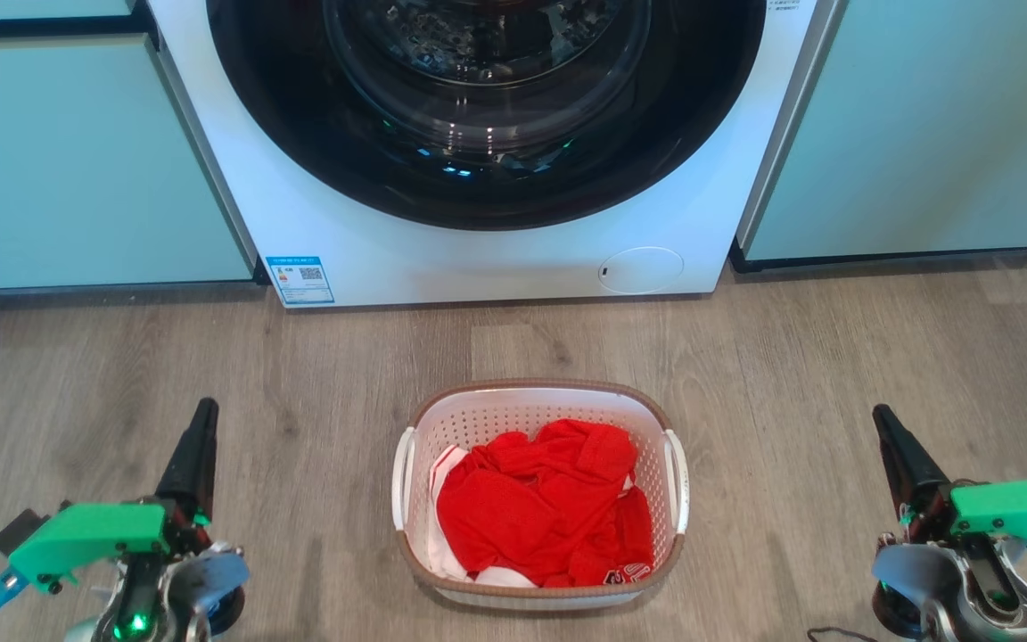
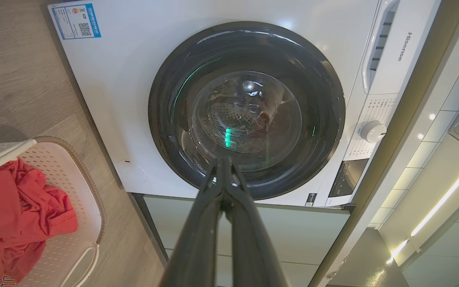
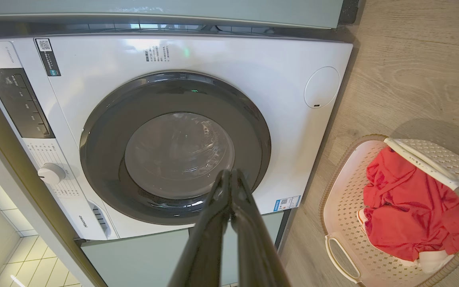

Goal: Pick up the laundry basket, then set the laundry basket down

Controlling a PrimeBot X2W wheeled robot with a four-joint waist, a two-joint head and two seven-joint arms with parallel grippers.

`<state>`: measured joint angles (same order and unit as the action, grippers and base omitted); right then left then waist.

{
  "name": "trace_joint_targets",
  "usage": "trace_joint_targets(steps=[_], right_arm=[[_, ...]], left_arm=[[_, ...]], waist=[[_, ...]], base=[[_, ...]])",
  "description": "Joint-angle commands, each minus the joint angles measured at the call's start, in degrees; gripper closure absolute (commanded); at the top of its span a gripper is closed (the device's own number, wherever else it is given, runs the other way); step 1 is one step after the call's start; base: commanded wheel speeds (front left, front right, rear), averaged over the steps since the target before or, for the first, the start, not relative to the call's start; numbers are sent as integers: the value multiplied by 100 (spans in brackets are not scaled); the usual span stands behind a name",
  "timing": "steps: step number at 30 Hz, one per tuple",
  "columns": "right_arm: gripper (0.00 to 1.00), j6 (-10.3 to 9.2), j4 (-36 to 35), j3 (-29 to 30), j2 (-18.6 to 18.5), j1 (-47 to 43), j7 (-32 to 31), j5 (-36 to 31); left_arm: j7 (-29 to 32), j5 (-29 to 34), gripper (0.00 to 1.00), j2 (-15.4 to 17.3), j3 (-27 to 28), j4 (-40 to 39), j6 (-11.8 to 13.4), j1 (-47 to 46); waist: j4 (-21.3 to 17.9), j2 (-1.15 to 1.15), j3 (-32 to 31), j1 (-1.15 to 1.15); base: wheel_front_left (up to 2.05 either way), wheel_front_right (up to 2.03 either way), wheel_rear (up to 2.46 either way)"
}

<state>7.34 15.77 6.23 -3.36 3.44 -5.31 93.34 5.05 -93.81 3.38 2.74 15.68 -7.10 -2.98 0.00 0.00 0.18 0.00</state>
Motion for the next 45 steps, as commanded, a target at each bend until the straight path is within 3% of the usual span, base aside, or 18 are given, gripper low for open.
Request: trace_joint_targets(steps=[1,45], right_arm=[[100,14,-181,-79,-31,264,-31,-28],[100,14,-178,-27,5,269,-73,-71]], left_arm=[[32,48,100,52,238,-170,-38,-309],[83,101,100,7,302,-167,-38,-314]], waist=[[0,0,0,0],[0,0,0,0]], base=[[0,0,0],[0,0,0]])
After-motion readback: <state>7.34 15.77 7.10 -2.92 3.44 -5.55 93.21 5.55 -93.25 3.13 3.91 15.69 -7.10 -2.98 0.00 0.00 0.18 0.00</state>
